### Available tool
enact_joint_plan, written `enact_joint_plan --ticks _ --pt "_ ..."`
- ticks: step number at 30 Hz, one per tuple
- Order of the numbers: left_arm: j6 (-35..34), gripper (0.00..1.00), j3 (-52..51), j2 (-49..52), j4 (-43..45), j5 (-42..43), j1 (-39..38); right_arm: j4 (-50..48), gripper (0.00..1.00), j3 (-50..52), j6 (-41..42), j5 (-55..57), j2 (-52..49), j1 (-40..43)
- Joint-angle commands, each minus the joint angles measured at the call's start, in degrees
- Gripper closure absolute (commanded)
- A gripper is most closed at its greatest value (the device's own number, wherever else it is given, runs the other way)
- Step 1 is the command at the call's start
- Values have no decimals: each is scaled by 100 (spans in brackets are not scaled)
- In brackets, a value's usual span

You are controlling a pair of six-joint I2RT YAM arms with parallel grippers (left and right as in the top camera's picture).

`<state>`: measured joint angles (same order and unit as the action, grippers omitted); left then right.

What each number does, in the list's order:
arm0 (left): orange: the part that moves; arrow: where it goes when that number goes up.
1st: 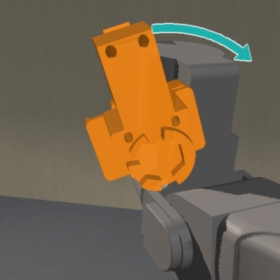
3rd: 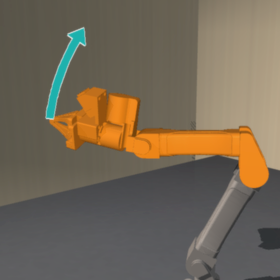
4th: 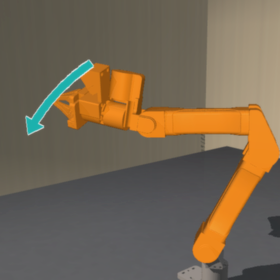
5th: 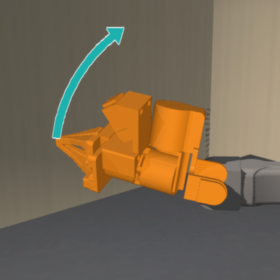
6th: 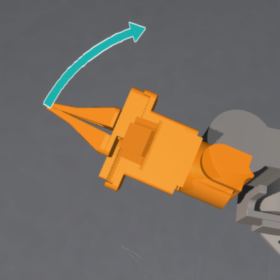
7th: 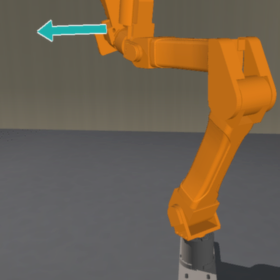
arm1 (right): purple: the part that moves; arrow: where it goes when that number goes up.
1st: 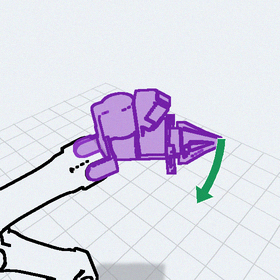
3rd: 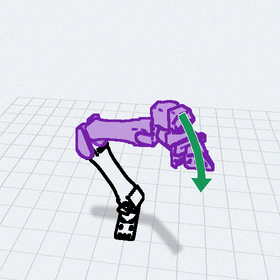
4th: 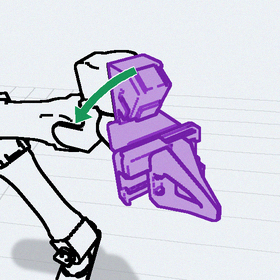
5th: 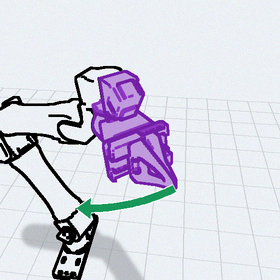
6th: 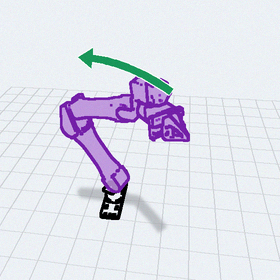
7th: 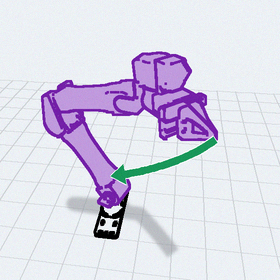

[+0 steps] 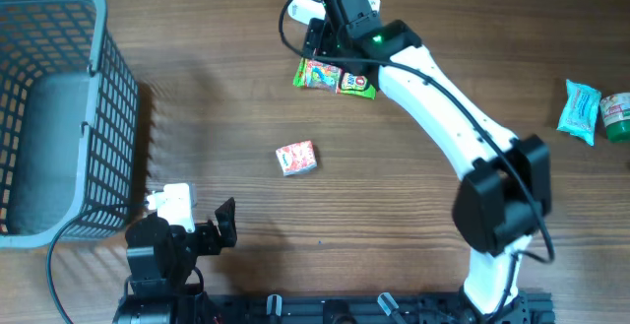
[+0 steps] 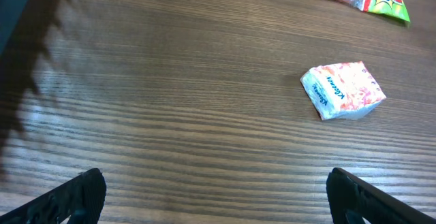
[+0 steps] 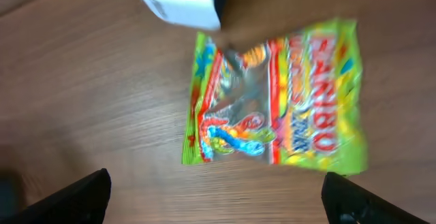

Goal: Scan the item barcode
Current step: 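Hold the Haribo bag in front of the white scanner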

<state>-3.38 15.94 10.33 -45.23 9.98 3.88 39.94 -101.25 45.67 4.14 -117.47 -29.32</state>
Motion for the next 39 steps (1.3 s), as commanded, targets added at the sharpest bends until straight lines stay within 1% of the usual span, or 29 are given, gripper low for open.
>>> enact_joint_plan --ticks 1,4,5,7,9,11,13,16,18,21,24,26,27,29,30,31,32,33,36,37,39 --pt "-52 0 2 -24 15 68 37 -350 0 -31 1971 -918 -802 273" --pt "-52 0 2 -24 15 68 37 -525 1 -31 2973 -1421 -957 404" --pt "-52 0 2 -24 15 68 37 -586 1 -31 3112 -1493 -962 433" --pt "-52 0 2 -24 15 68 37 -686 0 -48 3106 -1672 -920 444" --pt "-52 0 2 -24 15 68 37 -807 0 -55 3383 -1617 -905 444" --pt "-52 0 2 -24 15 68 37 -787 0 -52 4057 -1626 -909 444" --pt "-52 0 2 -24 15 68 37 -752 0 -52 4492 -1600 -909 444" --pt "-52 0 2 -24 15 68 37 -743 0 -52 5316 -1200 -964 444" --pt "-52 0 2 -24 15 68 37 -789 0 -52 5534 -927 -1003 446" --pt "-52 0 2 -24 15 68 37 -960 0 -52 5799 -844 -1182 461" --pt "-52 0 2 -24 15 70 37 -1419 0 -52 5993 -1176 -1648 525" --pt "-52 0 2 -24 15 68 37 -1532 0 -52 6000 -1432 -1884 553" --pt "-52 0 2 -24 15 70 37 -1338 0 -52 6043 -1563 -1996 557" --pt "-52 0 2 -24 15 68 37 -498 0 -52 6347 -1436 -2002 555" --pt "-52 0 2 -24 15 70 37 -173 5 -52 6500 -1394 -2002 555" --pt "-52 0 2 -24 15 68 37 -9 30 -52 6485 -1353 -2002 560" --pt "-52 0 2 -24 15 68 37 98 61 -52 6457 -1314 -2002 577" --pt "-52 0 2 -24 15 68 37 129 95 -52 6279 -1368 -2002 608" --pt "-52 0 2 -24 15 68 37 348 96 -52 5180 -1609 -2002 684" --pt "-52 0 2 -24 15 70 37 343 96 -52 4033 -1851 -2000 686" --pt "-52 0 2 -24 15 70 37 -24 96 -55 2452 -2522 -1947 691"
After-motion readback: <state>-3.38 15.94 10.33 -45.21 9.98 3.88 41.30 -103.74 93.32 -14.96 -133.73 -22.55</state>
